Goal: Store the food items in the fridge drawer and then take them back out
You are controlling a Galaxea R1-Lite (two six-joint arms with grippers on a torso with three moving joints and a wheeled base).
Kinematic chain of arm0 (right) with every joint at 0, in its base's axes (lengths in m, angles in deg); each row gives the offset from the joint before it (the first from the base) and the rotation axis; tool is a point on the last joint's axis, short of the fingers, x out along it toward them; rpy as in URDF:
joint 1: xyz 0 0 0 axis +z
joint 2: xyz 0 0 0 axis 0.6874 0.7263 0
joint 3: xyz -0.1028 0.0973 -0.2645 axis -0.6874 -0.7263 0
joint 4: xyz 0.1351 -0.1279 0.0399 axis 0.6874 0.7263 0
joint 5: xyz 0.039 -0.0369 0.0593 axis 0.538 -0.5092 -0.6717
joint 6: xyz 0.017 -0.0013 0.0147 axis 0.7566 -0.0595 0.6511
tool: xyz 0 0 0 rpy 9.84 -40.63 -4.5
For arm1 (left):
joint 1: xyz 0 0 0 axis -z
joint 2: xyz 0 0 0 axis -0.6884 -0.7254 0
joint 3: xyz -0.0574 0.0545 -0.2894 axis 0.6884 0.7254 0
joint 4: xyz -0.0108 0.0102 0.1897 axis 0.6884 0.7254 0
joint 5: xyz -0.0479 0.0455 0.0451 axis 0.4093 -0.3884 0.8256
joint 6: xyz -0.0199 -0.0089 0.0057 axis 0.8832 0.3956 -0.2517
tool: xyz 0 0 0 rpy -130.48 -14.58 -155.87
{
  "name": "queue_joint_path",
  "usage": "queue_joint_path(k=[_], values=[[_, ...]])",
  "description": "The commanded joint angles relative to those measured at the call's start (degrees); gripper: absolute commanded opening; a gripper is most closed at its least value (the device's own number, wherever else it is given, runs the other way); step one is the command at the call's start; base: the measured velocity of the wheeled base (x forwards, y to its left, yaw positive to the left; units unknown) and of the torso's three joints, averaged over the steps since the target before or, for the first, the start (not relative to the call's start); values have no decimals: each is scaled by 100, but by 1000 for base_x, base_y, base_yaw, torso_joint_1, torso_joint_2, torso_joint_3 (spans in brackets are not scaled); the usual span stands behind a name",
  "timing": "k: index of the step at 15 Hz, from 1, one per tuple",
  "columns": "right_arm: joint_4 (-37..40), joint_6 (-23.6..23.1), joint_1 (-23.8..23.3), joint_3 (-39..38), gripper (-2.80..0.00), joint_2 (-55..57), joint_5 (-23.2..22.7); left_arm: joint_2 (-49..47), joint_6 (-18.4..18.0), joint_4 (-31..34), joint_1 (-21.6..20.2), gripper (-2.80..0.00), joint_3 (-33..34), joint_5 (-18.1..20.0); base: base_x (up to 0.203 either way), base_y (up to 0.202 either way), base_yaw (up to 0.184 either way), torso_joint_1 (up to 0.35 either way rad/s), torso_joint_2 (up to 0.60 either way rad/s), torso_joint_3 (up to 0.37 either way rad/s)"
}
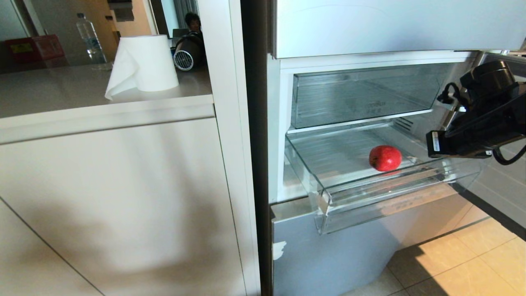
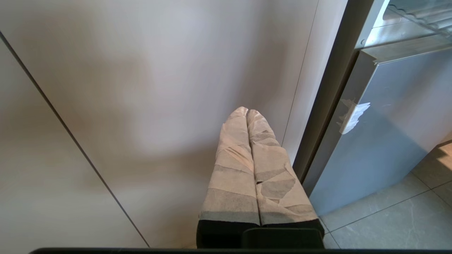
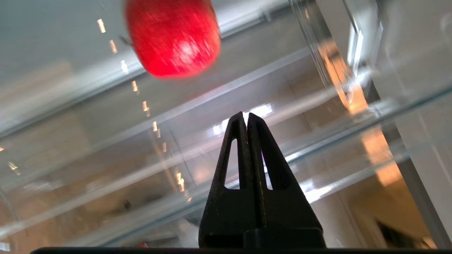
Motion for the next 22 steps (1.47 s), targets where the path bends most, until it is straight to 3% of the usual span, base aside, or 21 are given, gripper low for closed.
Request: queue_joint_path(k=[1,7,15,16,22], values=[[65,7,-30,-89,-280,-204,128,-1,2,0,0,-280,0,1,0,0,0,0,0,0],[331,11,-50,-176,-280,-730,138,-1,2,0,0,-280,0,-5,0,0,0,0,0,0],[5,62,-16,175,-280,168,59,-1,2,0,0,-280,0,0,0,0,0,0,0,0],[-102,53,-7,196,0,250,45,-1,2,0,0,-280,0,1,0,0,0,0,0,0],[-205,33,11,655,0,665,-553,-1,2,0,0,-280,0,1,0,0,0,0,0,0]])
